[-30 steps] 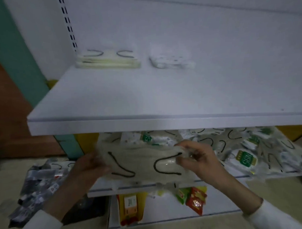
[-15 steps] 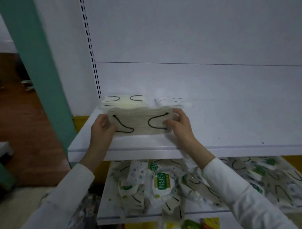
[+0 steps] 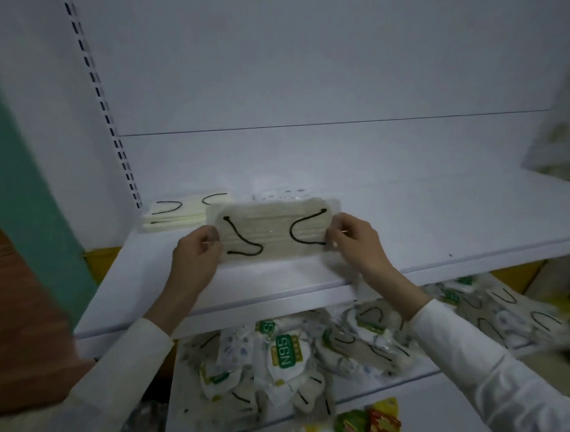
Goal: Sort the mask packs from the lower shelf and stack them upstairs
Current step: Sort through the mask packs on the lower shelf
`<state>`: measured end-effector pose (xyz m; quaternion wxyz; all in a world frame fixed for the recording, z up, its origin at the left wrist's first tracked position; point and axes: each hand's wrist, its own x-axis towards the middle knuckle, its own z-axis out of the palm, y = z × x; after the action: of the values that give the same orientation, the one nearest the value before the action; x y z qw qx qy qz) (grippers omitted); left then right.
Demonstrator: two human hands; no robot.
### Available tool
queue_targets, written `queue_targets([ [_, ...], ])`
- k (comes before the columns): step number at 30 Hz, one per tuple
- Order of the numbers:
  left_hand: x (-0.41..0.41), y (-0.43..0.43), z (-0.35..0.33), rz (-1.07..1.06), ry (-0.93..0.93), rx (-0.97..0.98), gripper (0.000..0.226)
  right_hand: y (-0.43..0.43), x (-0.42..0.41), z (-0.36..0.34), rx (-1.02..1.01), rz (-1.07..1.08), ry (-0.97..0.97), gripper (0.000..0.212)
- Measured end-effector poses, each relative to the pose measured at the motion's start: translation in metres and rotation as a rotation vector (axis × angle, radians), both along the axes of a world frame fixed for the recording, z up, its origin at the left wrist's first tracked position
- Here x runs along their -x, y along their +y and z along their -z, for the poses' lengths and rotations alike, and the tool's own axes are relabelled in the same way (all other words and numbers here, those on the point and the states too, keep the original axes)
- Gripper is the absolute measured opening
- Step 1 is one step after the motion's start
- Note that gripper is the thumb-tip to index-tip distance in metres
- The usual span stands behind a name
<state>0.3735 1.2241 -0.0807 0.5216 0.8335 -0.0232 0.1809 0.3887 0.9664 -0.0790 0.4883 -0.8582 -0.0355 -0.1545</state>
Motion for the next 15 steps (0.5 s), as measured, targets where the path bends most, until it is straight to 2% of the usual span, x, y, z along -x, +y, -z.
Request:
queue_targets([
  [6, -0.030, -0.115, -0.023, 0.208, 0.042, 0.062, 0.015, -0.120, 0.027, -0.016, -0.068, 0.232, 0.004, 0.030],
  [11, -0.037, -0.234, -0.041, 0.387, 0.080, 0.181, 0.018, -0.237, 0.053, -0.030, -0.048, 0.379, -0.018, 0.025],
  [15, -0.038, -0.337, -0.050, 0.504, 0.071, 0.174, 0.022, -0.334, 0.068, -0.035, -0.068, 0.492, -0.054, 0.017],
])
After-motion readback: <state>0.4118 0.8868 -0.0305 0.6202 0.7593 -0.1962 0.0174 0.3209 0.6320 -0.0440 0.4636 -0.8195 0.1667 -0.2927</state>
